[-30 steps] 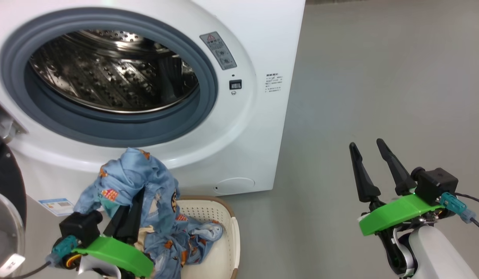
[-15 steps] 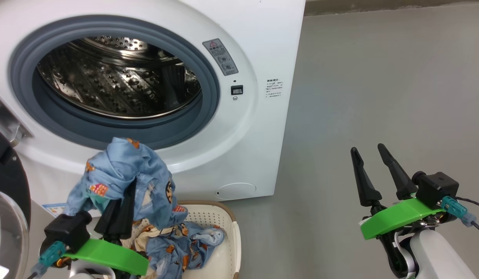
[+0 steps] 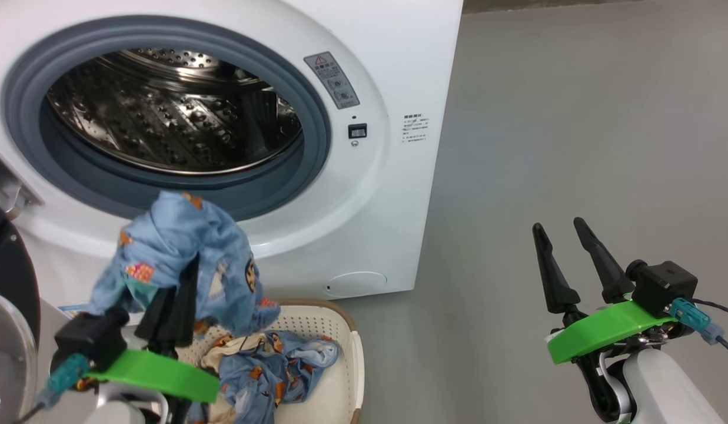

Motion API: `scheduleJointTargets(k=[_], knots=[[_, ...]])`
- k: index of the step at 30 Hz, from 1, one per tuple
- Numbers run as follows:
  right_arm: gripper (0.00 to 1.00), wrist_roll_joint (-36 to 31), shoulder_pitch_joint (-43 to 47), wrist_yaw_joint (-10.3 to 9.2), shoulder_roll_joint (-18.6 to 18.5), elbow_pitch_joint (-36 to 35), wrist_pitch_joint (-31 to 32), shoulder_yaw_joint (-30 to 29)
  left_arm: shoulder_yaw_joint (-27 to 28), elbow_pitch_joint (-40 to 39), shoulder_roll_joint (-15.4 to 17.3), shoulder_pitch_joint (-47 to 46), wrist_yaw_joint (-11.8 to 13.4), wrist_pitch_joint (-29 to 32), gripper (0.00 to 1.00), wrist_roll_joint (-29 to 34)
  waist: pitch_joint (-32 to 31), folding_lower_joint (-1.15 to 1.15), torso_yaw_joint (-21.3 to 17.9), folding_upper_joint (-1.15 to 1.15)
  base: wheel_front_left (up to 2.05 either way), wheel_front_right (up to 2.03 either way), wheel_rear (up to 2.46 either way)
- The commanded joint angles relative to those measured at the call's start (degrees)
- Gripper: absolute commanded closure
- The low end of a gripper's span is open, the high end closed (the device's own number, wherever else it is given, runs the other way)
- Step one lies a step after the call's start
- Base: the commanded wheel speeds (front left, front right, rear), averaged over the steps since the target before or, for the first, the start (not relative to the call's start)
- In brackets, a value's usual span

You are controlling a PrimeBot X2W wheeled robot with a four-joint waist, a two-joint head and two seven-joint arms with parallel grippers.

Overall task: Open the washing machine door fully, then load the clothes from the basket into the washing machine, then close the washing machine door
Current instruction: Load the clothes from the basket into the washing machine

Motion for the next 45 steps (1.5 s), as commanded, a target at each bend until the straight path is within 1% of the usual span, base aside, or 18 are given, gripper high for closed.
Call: scheduleJointTargets(k=[1, 6, 9, 18, 23, 28, 32, 33, 40, 45], knots=[[0.00, 0.62, -0.15, 0.26, -0.40, -1.58, -0.46, 1.30, 2.60, -1.15, 1.53, -3.96, -0.14, -0.40, 1.00, 0.30, 0.41, 0.00, -0.24, 0.00, 0.00, 0.00, 0.00], [0.00, 0.42, -0.94, 0.26, -0.35, -1.79, -0.46, 1.68, 2.96, 0.63, 1.73, -8.36, -1.14, -0.57, 1.00, 0.67, 2.12, 0.00, -1.01, 0.00, 0.00, 0.00, 0.00], [0.00, 0.08, -1.67, 0.26, -0.19, -2.00, -0.46, 1.91, 3.44, 2.91, 2.24, -12.01, -2.17, -0.76, 1.00, 1.21, 3.70, 0.00, -1.75, 0.00, 0.00, 0.00, 0.00], [0.00, -1.58, -3.60, 0.26, 0.91, -3.09, -0.46, 1.62, 5.79, 15.38, 2.89, -23.58, -6.15, -1.20, 1.00, -0.55, 10.82, 0.00, -5.24, 0.00, 0.00, 0.00, 0.00], [0.00, -2.86, -4.97, 0.26, 1.68, -4.55, -0.46, 0.72, 6.30, 20.79, 3.87, -30.76, -7.40, -1.36, 1.00, -0.56, 16.04, 0.00, -6.81, 0.00, 0.00, 0.00, 0.00], [0.00, -3.97, -6.24, 0.26, 2.93, -5.80, -0.46, 0.61, 5.60, 27.15, 5.12, -38.05, -7.86, -1.39, 1.00, -0.58, 21.00, 0.00, -8.05, 0.00, 0.00, 0.00, 0.00], [0.00, -4.63, -7.40, 0.26, 3.75, -6.66, -0.46, 0.76, 3.91, 31.90, 5.74, -43.70, -7.99, -1.40, 1.00, -0.93, 24.88, 0.00, -8.98, 0.00, 0.00, 0.00, 0.00], [0.00, -4.63, -7.40, 0.26, 3.75, -6.66, -0.46, 0.76, 3.91, 31.90, 5.74, -43.70, -7.99, -1.40, 1.00, -0.93, 24.88, 0.00, -8.98, 0.00, 0.00, 0.00, 0.00], [0.00, -5.89, -8.53, 0.26, 4.51, -8.18, -0.46, 0.21, -0.25, 36.23, 7.81, -52.65, -8.02, -1.41, 1.00, -3.24, 31.29, 0.00, -10.53, 0.00, 0.00, 0.00, 0.00], [0.00, -6.33, -8.48, 0.26, 4.70, -9.10, -0.46, -0.23, -3.51, 37.72, 9.55, -57.82, -8.02, -1.42, 1.00, -4.10, 33.72, 0.00, -11.58, 0.00, 0.00, 0.00, 0.00]])
